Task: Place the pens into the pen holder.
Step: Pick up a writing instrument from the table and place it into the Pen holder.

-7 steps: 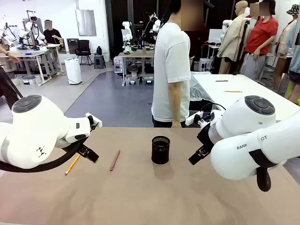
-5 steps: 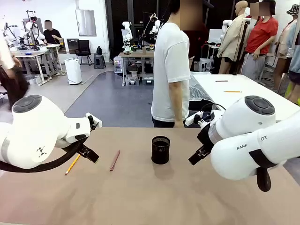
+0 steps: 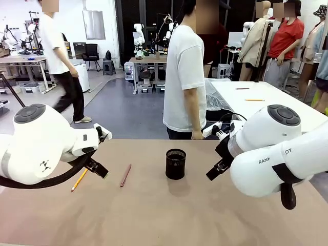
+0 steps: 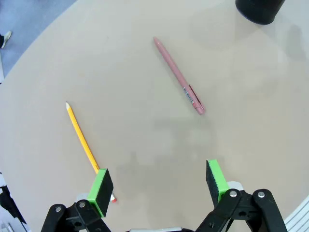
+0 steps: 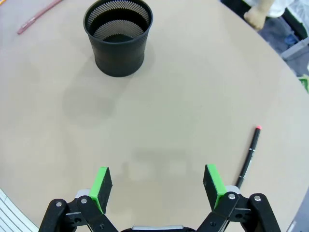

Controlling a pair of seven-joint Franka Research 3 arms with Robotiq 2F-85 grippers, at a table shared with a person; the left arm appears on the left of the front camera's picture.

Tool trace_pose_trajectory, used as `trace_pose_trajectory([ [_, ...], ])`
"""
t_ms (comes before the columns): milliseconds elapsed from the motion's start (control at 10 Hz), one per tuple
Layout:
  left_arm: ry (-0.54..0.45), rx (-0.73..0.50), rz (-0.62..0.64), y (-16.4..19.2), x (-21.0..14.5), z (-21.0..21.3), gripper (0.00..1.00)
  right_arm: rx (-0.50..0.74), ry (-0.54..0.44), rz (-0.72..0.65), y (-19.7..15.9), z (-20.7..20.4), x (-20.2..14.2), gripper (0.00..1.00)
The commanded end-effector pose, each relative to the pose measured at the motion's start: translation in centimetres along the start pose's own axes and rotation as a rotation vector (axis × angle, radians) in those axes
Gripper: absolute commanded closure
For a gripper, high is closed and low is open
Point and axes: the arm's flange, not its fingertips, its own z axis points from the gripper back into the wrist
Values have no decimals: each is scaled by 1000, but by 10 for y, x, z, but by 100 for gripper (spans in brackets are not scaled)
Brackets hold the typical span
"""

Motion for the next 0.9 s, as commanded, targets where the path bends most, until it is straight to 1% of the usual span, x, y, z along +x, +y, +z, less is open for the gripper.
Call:
trace_pose_trajectory([
  [0,0,0,0,0,0,0,0,-2,1,-3,-2,3,1,0],
  [800,0,0,0,0,0,0,0,-2,1,-3,-2,3,1,0],
])
